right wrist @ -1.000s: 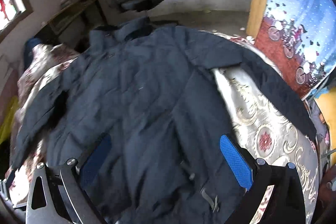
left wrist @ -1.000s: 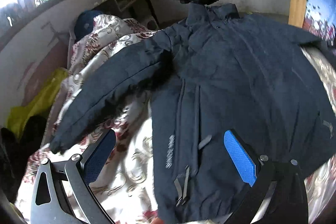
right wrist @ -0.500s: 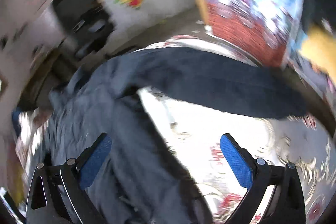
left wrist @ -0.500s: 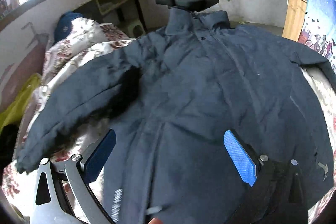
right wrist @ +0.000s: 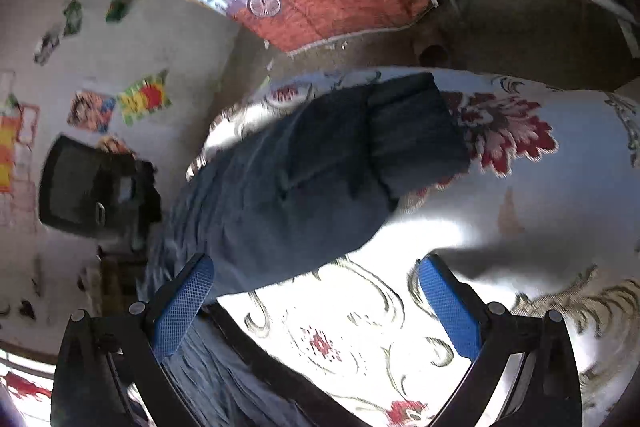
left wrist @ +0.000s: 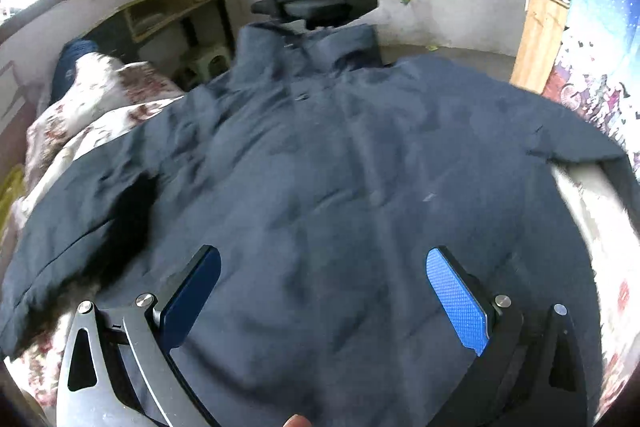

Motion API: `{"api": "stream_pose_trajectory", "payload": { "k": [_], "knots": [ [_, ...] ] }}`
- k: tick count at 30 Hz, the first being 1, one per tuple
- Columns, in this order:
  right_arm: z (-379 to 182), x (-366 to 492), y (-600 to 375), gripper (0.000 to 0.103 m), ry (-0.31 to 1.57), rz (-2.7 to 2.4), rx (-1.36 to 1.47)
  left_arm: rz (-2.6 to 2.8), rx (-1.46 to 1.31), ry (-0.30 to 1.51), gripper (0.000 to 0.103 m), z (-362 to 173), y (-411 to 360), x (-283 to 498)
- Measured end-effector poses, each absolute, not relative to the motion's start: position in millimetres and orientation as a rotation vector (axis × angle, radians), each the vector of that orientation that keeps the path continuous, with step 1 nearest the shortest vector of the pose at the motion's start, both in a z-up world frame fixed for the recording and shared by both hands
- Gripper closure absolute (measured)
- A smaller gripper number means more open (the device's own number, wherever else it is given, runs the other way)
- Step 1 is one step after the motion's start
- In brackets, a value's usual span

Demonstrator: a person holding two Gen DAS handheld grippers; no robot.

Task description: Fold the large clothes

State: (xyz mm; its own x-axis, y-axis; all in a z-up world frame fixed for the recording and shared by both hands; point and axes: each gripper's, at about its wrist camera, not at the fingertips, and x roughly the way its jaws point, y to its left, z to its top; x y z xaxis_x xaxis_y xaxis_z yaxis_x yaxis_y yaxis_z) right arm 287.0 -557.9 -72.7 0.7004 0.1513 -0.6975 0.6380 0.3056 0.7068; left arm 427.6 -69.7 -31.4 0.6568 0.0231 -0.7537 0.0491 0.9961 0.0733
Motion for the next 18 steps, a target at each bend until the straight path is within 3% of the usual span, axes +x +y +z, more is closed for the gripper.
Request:
{"api": "stream_pose_trajectory", "payload": {
  "k": [3,5,8,12,14,18],
  "knots": [
    [-73.6,285.5,-559.6,0.000,0.711,-0.384,1.250,-0.073,0.059,0.832,0.002,-30.7,-98.3,449.1],
    [-70.6,285.8,-560.4,0.006,0.684,-0.405,1.228,-0.101,0.048,0.816,0.002,-31.8,-117.8,461.5],
    [-62.9,289.0,-566.8,0.030,0.621,-0.448,1.166,-0.144,0.021,0.800,0.002,-35.8,-144.9,479.9],
    [-60.1,291.4,-576.2,0.050,0.587,-0.505,1.069,-0.160,-0.022,0.812,0.002,-47.6,-173.1,507.6],
    [-62.0,295.0,-580.5,0.067,0.593,-0.523,1.043,-0.164,-0.037,0.837,0.002,-57.5,-183.4,522.3],
    [-69.3,298.3,-592.8,0.086,0.612,-0.514,1.049,-0.148,-0.051,0.876,0.002,-76.0,-194.9,541.0]
  ]
}}
